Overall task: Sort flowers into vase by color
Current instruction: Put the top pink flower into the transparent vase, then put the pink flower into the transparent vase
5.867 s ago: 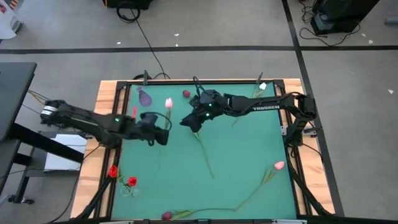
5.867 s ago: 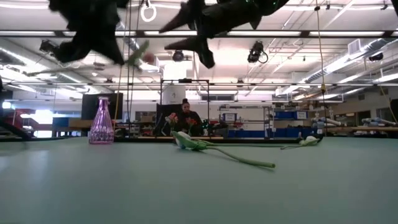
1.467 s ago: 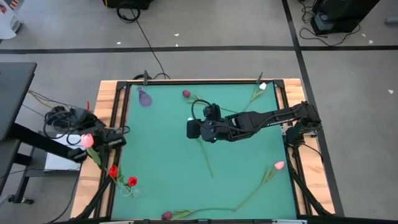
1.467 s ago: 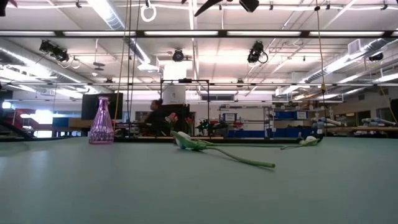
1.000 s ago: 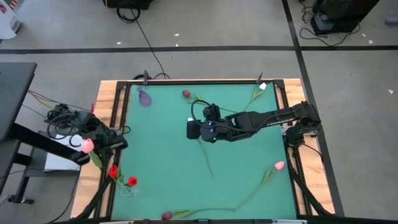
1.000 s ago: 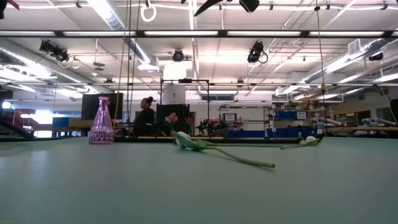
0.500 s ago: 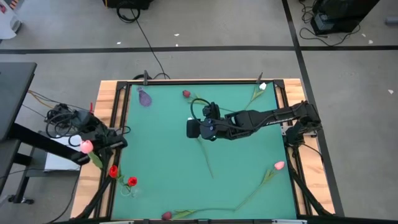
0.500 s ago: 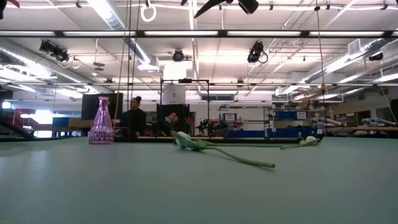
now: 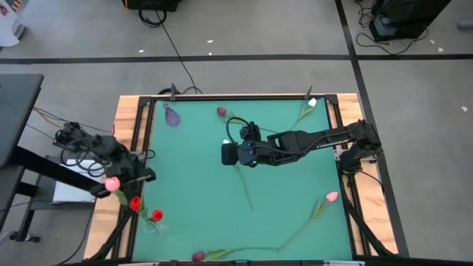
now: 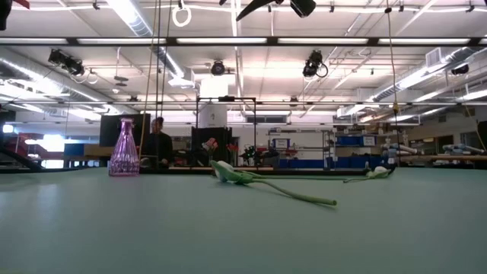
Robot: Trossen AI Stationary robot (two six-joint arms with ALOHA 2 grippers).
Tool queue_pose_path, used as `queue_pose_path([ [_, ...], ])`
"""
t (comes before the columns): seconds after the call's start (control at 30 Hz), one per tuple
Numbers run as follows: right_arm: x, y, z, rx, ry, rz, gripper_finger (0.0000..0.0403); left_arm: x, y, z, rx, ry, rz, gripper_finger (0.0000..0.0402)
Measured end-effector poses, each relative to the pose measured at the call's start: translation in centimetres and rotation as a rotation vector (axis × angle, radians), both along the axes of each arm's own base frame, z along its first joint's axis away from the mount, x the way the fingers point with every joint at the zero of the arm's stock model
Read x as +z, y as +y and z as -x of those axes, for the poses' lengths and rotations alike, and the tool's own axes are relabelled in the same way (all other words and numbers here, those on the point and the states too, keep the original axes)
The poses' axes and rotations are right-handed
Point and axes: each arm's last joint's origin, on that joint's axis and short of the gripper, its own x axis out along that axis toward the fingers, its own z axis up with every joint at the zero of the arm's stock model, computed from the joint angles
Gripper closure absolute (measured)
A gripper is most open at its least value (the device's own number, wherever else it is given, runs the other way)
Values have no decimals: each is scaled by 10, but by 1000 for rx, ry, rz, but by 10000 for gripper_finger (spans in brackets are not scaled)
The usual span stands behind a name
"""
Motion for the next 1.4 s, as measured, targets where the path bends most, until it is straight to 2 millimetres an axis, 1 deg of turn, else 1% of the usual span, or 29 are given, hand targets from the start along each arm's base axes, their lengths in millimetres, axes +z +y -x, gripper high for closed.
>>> queue_pose_path([
  [0.07,0,-2,0,2,1,-6,243,-2,-3,-3,-17,27,-14,367],
  [0.17,0,-4,-1,11,4,-22,243,-4,-7,-6,-43,74,-22,337],
  [0.37,-1,-11,-2,36,14,-57,243,-7,-11,-9,-78,232,4,247],
  [0.47,-1,-15,-2,54,24,-49,243,-7,-12,-7,-106,267,6,200],
  [0.53,-1,-16,-3,61,30,-47,243,-7,-12,-6,-128,289,9,177],
  [0.6,-1,-18,-3,69,33,-45,243,-3,-12,-5,-128,315,3,164],
  [0.77,-3,-17,-2,105,57,-72,243,19,-5,5,-83,318,-71,157],
  [0.87,-6,-16,2,95,98,-127,243,32,2,13,9,342,-128,157],
  [0.97,-12,-14,8,48,165,-208,243,43,9,20,109,368,-160,157],
  [1.13,-22,-3,25,-52,318,-338,243,57,18,31,226,428,-182,157],
  [1.3,-31,11,48,-130,541,-445,243,63,28,40,384,572,-170,157],
  [1.4,-40,21,60,-166,663,-498,243,68,34,44,473,631,-139,157],
])
